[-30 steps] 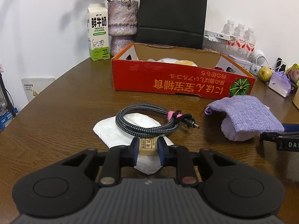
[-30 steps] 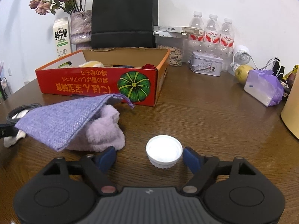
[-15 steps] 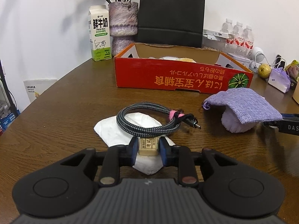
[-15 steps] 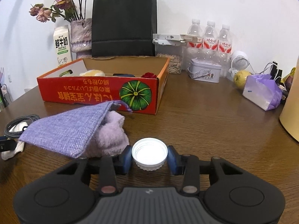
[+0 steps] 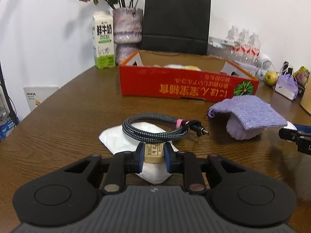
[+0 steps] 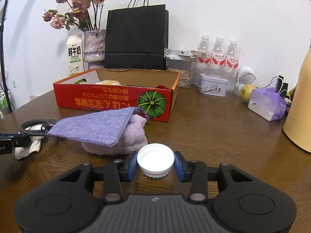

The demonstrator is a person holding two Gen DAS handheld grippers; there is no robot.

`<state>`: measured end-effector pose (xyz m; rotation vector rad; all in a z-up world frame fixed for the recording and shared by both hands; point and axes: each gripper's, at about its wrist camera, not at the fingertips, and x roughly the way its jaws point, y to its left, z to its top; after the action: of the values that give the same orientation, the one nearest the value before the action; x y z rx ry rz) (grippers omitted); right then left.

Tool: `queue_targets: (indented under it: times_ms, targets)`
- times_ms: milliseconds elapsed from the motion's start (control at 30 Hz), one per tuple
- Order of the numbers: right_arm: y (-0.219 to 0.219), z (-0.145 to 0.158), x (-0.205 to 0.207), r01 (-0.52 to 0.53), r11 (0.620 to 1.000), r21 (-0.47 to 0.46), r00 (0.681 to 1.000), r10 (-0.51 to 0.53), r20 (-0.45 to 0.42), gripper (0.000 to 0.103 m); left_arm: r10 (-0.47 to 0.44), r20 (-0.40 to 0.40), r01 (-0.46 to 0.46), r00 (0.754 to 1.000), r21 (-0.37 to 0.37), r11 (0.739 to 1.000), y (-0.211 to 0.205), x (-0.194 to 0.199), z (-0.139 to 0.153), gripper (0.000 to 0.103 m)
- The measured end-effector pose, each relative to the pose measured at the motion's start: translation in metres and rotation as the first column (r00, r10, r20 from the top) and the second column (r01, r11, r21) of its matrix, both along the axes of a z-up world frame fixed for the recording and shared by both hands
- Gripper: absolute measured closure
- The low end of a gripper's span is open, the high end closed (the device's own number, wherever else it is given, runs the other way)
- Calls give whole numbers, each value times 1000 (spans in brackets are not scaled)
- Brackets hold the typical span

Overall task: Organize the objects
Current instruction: 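Carry the bottle cap in the right gripper while the left gripper carries the wooden block to the box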

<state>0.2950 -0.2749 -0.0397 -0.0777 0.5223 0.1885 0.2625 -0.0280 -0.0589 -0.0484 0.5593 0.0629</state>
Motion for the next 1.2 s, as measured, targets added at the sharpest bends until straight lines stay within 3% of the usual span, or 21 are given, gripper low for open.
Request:
queue_targets:
  times_ms: [400, 633, 1200]
  targets:
    - [7, 2, -13, 13, 1000, -5, 1000, -13, 21, 64, 4, 107, -5, 994, 10, 1000, 11, -49, 40, 82]
    - [13, 3, -22, 15, 1000, 1, 1000, -15, 23, 64, 10, 161, -16, 987, 42, 999, 13, -43, 62, 82]
    - [16, 5, -35, 5, 1000, 27, 999, -6, 42, 64, 12, 123, -16, 992, 28, 999, 18, -38, 56, 82]
